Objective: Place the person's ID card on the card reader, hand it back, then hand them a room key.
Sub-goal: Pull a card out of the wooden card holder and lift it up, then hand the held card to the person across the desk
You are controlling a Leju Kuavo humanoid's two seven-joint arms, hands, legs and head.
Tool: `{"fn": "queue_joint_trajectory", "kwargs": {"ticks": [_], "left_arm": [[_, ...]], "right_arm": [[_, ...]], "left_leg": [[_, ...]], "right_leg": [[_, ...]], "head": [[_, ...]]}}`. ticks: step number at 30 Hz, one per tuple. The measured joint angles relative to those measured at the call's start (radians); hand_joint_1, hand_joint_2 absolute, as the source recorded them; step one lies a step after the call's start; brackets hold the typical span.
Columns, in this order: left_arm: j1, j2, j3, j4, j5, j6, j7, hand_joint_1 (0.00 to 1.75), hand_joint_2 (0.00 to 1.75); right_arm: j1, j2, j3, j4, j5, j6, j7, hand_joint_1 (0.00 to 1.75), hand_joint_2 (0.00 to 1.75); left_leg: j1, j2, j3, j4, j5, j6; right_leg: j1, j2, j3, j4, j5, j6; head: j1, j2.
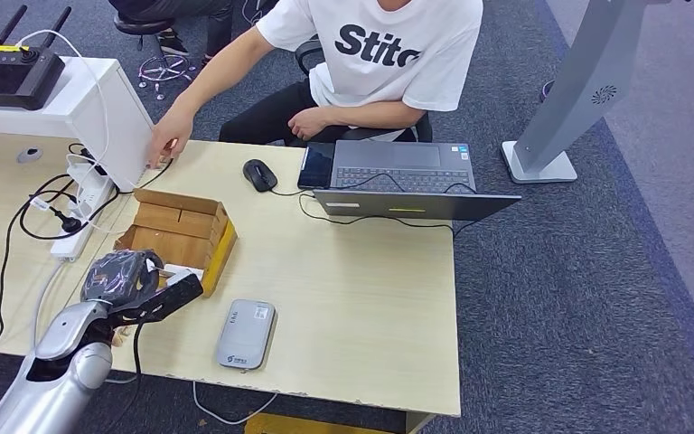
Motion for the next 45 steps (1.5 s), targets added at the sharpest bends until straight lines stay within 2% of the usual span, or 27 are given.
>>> {"fn": "queue_joint_trajectory", "kwargs": {"ticks": [13,21,26,31,37,45], "left_arm": [[-0.012,-0.004,0.008,-0.007,-0.013,0.053,-0.005,1.75,1.75],[-0.071,0.030,0.030,-0.082,-0.003,0.054,-0.010,1.75,1.75],[-0.114,0.063,0.033,-0.134,-0.133,0.118,0.032,1.75,1.75],[-0.169,0.069,0.033,-0.149,-0.207,0.155,0.066,1.75,1.75],[-0.268,0.054,0.033,-0.088,-0.277,0.186,0.094,1.75,1.75],[-0.367,-0.017,0.033,0.050,-0.300,0.203,0.094,1.75,1.75]], "right_arm": [[0.001,0.000,0.000,0.000,0.005,-0.002,0.001,0.00,1.75],[0.002,0.000,0.000,0.000,0.005,-0.007,-0.005,0.00,1.75],[0.002,0.000,0.000,0.000,0.012,-0.007,0.001,0.00,1.75],[0.002,0.000,0.000,0.000,0.028,-0.007,0.008,0.00,1.75],[0.000,0.000,0.003,0.000,0.055,-0.010,0.009,0.00,1.75],[-0.004,0.000,0.009,0.000,0.078,-0.016,0.026,0.00,1.75]], "left_leg": [[0.000,0.000,0.000,0.000,0.000,0.000],[0.000,0.000,0.000,0.000,0.000,0.000],[0.000,0.000,0.000,0.000,0.000,0.000],[0.000,-0.001,0.000,0.000,0.000,0.000],[0.000,-0.001,0.000,0.001,0.001,0.001],[0.000,-0.001,0.000,0.001,0.001,0.001]], "right_leg": [[0.000,0.000,0.000,0.000,0.000,0.000],[0.000,0.000,0.000,0.000,0.000,0.000],[0.000,0.000,0.000,0.000,0.000,0.000],[0.000,-0.001,0.000,0.000,0.000,0.000],[0.000,-0.001,0.000,0.000,0.000,0.000],[0.000,-0.001,0.000,0.000,0.000,0.000]], "head": [[0.000,0.000],[0.000,0.000],[0.000,0.000],[0.000,0.000],[0.000,0.000],[0.000,0.000]]}}
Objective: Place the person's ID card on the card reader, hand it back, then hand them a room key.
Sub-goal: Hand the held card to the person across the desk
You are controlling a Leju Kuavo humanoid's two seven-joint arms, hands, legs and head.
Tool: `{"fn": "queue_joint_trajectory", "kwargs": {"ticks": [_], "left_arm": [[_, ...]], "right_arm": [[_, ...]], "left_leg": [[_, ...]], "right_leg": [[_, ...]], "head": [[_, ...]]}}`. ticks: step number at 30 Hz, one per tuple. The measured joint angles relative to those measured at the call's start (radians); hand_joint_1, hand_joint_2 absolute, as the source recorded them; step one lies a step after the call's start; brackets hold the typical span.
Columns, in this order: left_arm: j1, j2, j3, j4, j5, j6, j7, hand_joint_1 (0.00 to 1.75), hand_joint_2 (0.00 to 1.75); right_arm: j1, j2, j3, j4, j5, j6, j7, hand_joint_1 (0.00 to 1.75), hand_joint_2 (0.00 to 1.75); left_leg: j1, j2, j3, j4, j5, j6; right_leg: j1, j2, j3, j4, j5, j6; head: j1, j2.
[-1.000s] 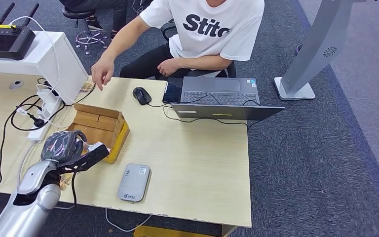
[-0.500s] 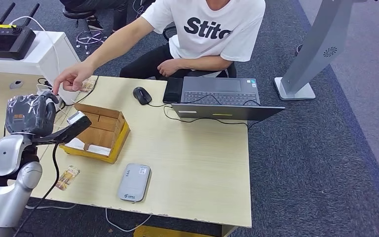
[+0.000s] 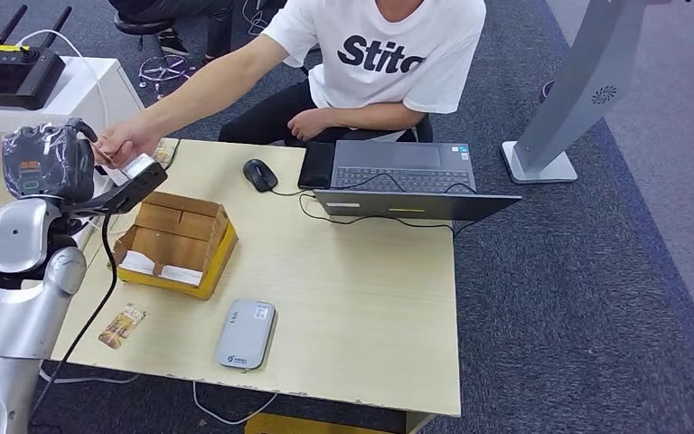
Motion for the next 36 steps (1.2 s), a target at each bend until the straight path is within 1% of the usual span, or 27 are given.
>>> {"fn": "queue_joint_trajectory", "kwargs": {"ticks": [1,4,5,11,14,16,18,20,24,26,29,31,33,36], "left_arm": [[-0.007,-0.010,0.000,0.012,0.000,0.000,0.000,1.34,1.75],[-0.020,-0.036,0.000,0.038,0.005,0.001,0.001,0.03,1.75],[-0.023,-0.044,0.000,0.044,0.009,0.006,0.002,0.00,1.75],[-0.027,-0.081,0.000,0.064,0.059,0.041,-0.004,0.00,1.75],[-0.011,-0.086,0.006,0.052,0.127,0.061,-0.041,0.00,1.75],[0.030,-0.085,0.018,0.006,0.200,0.065,-0.079,0.00,1.75],[0.100,-0.084,0.038,-0.067,0.289,0.065,-0.124,0.00,1.75],[0.193,-0.083,0.066,-0.154,0.365,0.077,-0.167,0.00,1.75],[0.436,-0.087,0.142,-0.341,0.398,0.183,-0.250,0.00,1.75],[0.573,-0.098,0.183,-0.423,0.417,0.187,-0.302,0.00,1.75],[0.763,-0.131,0.248,-0.506,0.453,0.091,-0.368,0.00,1.75],[0.863,-0.167,0.302,-0.528,0.452,0.005,-0.389,0.00,1.75],[0.923,-0.219,0.377,-0.524,0.414,-0.080,-0.390,0.00,1.75],[0.953,-0.316,0.531,-0.466,0.286,-0.170,-0.414,0.00,1.75]], "right_arm": [[0.000,0.000,0.000,0.000,0.002,0.000,0.002,0.00,1.75],[0.000,0.000,0.001,0.000,0.006,-0.002,0.005,0.00,1.75],[0.000,0.000,0.002,0.000,0.007,-0.003,0.005,0.00,1.75],[-0.001,0.000,0.002,0.000,0.005,-0.008,0.001,0.00,1.75],[-0.001,0.000,0.002,0.001,-0.005,-0.010,-0.001,0.00,1.75],[0.000,0.000,0.001,0.002,-0.012,-0.010,-0.001,0.00,1.75],[0.001,0.000,-0.001,0.003,-0.022,-0.009,-0.002,0.00,1.75],[0.001,0.000,-0.006,0.003,-0.033,-0.009,-0.001,0.00,1.75],[0.008,0.000,-0.019,0.005,-0.051,-0.011,0.003,0.00,1.75],[0.011,0.001,-0.030,0.005,-0.060,-0.013,-0.001,0.00,1.75],[0.014,0.005,-0.048,0.005,-0.074,-0.020,-0.014,0.00,1.75],[0.016,0.007,-0.060,0.005,-0.078,-0.023,-0.022,0.00,1.75],[0.017,0.008,-0.069,0.005,-0.076,-0.027,-0.024,0.00,1.75],[0.018,0.008,-0.079,0.005,-0.066,-0.030,-0.022,0.00,1.75]], "left_leg": [[0.000,0.000,0.000,0.000,0.000,0.000],[0.000,0.000,0.000,0.000,0.000,0.000],[0.000,0.000,0.000,0.000,0.000,0.000],[0.000,0.000,0.000,0.000,0.000,0.000],[0.000,0.000,0.000,0.000,0.000,0.000],[0.000,0.001,0.000,0.000,0.000,0.000],[0.000,0.002,0.000,-0.001,-0.001,0.000],[0.000,0.003,0.000,-0.001,-0.001,-0.001],[-0.001,0.008,0.000,-0.002,-0.004,0.000],[-0.001,0.009,0.001,-0.002,-0.006,0.001],[-0.001,0.008,0.001,-0.002,-0.008,0.001],[-0.001,0.008,0.000,-0.002,-0.008,0.001],[-0.001,0.007,0.000,-0.002,-0.008,0.002],[-0.001,0.006,0.000,-0.002,-0.008,0.002]], "right_leg": [[0.000,0.000,0.000,0.000,0.000,0.000],[0.000,0.001,0.000,0.000,0.000,0.000],[0.000,0.001,0.000,0.000,0.000,0.000],[0.000,0.001,0.000,0.000,0.000,0.000],[0.000,0.001,0.000,0.000,0.000,0.000],[0.000,0.001,0.000,0.000,0.000,0.000],[0.000,0.002,0.000,0.000,0.000,0.000],[0.000,0.004,0.000,0.000,0.000,0.000],[0.000,0.008,-0.001,0.000,-0.002,0.000],[0.000,0.008,-0.001,-0.001,-0.003,0.000],[0.000,0.008,-0.001,-0.001,-0.005,0.001],[0.000,0.007,-0.001,-0.001,-0.005,0.001],[0.000,0.006,0.000,-0.002,-0.005,0.002],[0.000,0.004,0.000,-0.002,-0.005,0.002]], "head": [[0.000,0.000],[0.000,0.000],[0.000,0.000],[0.000,0.000],[0.000,0.000],[0.000,0.000],[0.000,0.000],[0.000,0.000],[0.000,0.000],[0.000,0.000],[0.000,0.000],[0.000,0.000],[0.000,0.000],[0.000,0.000]]}}
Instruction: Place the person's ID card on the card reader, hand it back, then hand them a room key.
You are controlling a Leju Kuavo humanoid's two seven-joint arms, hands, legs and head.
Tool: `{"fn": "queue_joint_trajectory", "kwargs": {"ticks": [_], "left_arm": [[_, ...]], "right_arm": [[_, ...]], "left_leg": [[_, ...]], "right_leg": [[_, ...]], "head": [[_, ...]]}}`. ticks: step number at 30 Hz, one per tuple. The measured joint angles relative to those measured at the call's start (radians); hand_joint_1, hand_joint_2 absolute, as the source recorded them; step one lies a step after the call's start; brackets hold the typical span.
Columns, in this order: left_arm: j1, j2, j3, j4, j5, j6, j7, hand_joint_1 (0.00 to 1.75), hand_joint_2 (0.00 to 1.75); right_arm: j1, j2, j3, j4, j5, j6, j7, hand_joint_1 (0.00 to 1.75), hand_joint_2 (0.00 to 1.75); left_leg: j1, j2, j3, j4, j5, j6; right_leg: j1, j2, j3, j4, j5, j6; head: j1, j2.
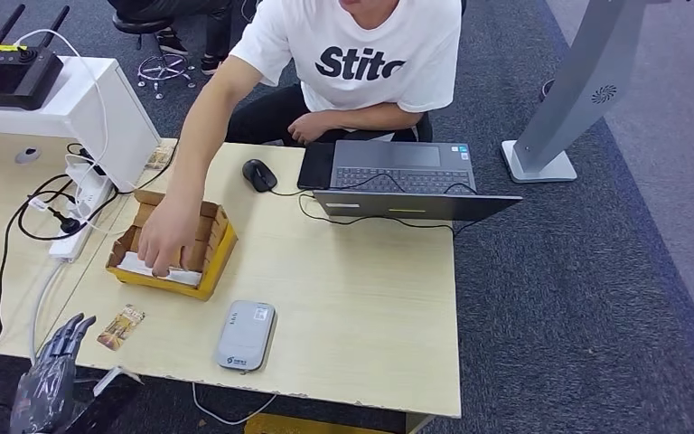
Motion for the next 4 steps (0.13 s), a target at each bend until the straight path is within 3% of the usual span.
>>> {"fn": "queue_joint_trajectory", "kwargs": {"ticks": [4], "left_arm": [[-0.027,-0.086,0.197,0.138,-0.171,-0.050,-0.021,0.00,1.75]], "right_arm": [[0.001,0.000,-0.005,0.000,0.014,-0.003,-0.007,0.00,1.75]], "left_leg": [[0.000,0.000,0.001,0.000,0.000,0.000]], "right_leg": [[0.000,-0.001,0.001,0.000,0.000,0.000]], "head": [[0.000,0.000]]}}
